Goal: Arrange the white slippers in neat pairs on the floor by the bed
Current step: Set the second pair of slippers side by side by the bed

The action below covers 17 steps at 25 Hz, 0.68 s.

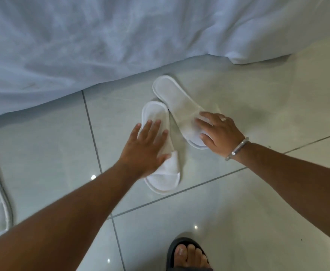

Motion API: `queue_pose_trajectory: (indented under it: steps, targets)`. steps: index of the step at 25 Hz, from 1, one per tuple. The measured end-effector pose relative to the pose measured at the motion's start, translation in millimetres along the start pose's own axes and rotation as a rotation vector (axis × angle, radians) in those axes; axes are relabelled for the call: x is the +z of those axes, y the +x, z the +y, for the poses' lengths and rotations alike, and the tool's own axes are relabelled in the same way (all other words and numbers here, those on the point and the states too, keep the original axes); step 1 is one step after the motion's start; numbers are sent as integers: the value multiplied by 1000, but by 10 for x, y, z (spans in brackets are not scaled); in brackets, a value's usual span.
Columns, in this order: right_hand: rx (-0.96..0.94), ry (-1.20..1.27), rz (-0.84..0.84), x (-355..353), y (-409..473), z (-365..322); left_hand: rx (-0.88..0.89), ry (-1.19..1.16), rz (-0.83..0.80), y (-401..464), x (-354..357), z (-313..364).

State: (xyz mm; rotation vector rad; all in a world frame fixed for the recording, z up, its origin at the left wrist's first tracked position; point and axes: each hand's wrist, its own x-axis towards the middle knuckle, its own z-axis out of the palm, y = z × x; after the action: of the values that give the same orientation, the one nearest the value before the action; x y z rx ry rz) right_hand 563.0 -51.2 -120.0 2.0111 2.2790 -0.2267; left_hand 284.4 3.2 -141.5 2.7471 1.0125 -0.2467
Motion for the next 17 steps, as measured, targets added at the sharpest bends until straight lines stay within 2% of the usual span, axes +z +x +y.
queue_pose_trajectory:
  steps: [4, 7, 11, 14, 17]
  targets:
    - [-15, 1, -111, 108, 184, -52, -121, -95, -58, -166, 149, 377]
    - [92, -40, -73, 174, -96, 142, -207, -128, -18, 4, 152, 459]
    - [208, -86, -12, 295, -651, 479, -312, -149, -56, 452, 81, 706]
    - [231, -80, -24, 348, -719, 495, -273, -202, -51, 706, -5, 835]
    - [231, -48, -31, 318, -677, 442, -101, -213, -75, 712, -57, 867]
